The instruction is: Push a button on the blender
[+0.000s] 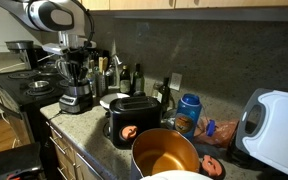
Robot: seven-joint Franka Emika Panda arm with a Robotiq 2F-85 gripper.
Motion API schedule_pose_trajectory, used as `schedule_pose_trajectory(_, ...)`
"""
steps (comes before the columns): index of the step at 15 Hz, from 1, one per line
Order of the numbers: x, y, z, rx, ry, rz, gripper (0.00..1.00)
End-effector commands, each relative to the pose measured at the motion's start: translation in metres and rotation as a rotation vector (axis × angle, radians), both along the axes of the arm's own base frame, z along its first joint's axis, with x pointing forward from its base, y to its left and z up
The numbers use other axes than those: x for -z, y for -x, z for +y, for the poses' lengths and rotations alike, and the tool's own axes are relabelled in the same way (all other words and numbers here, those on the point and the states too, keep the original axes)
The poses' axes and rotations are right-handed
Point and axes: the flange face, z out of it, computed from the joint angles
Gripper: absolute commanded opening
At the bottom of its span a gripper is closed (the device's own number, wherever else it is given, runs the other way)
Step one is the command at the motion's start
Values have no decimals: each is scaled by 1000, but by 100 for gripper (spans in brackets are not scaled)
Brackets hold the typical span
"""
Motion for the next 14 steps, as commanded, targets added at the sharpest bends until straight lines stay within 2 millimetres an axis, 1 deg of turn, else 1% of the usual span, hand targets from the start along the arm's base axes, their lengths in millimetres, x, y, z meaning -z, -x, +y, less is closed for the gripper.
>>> schedule_pose_trajectory(1,-15,-1,-7,46,25,1,56)
schedule_pose_trajectory(2,-15,-1,-8,52,28,6,64)
schedule_pose_trajectory(7,-14,-1,-12,54,53,55,100)
schedule_pose_trajectory(12,-11,0,-13,54,78,77,100)
schedule_pose_trajectory(13,-6,2,-11,40,44,73,100)
schedule_pose_trajectory(14,-6,2,-11,40,45,74,100)
